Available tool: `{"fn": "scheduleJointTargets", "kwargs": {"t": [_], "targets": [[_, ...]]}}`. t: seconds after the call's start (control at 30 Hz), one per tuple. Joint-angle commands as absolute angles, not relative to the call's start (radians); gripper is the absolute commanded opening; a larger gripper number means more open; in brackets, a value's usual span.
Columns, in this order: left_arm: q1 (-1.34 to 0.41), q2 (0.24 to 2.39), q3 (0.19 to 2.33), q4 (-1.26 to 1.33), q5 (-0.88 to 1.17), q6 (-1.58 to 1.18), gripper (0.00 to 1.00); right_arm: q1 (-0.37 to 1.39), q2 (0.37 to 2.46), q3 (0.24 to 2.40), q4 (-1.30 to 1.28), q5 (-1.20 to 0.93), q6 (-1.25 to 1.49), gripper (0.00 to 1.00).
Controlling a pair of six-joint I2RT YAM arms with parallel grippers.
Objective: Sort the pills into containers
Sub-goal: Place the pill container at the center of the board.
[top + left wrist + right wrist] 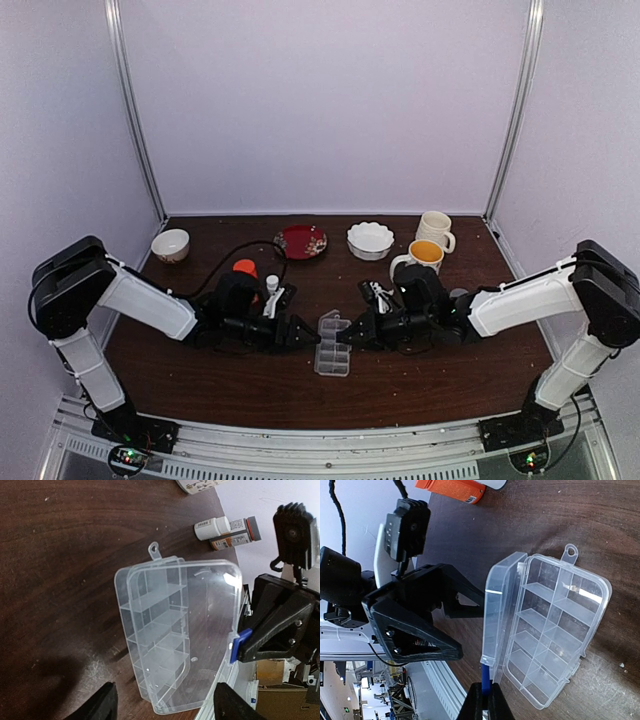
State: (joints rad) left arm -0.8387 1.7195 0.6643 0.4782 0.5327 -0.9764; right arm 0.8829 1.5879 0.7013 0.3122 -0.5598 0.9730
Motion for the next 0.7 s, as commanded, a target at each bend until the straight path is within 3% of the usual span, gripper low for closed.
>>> {"fn": "scheduleJointTargets", "kwargs": {"t": [0.0,0.13,0.27,0.43,0.67], "targets": [[-0.839,1.772,0.687,0.555,0.565,-0.982,0.66,0.879,1.620,0.741,0.352,-0.591,0.983,0.00],[-0.839,1.805,0.698,0.594,0.598,-0.993,0.52,0.879,1.640,0.745,0.404,-0.607,0.996,0.03],[-0.838,1.812,0.703,0.620,0.620,-0.995,0.50,0.881,1.669,0.753,0.461,-0.624,1.018,0.10],[-0.838,1.809,0.674,0.700,0.630,-1.029,0.64,0.886,1.711,0.768,0.509,-0.644,1.036,0.21],[-0.837,1.777,0.643,0.702,0.606,-1.036,0.68,0.893,1.749,0.771,0.567,-0.658,1.065,0.32]]}}
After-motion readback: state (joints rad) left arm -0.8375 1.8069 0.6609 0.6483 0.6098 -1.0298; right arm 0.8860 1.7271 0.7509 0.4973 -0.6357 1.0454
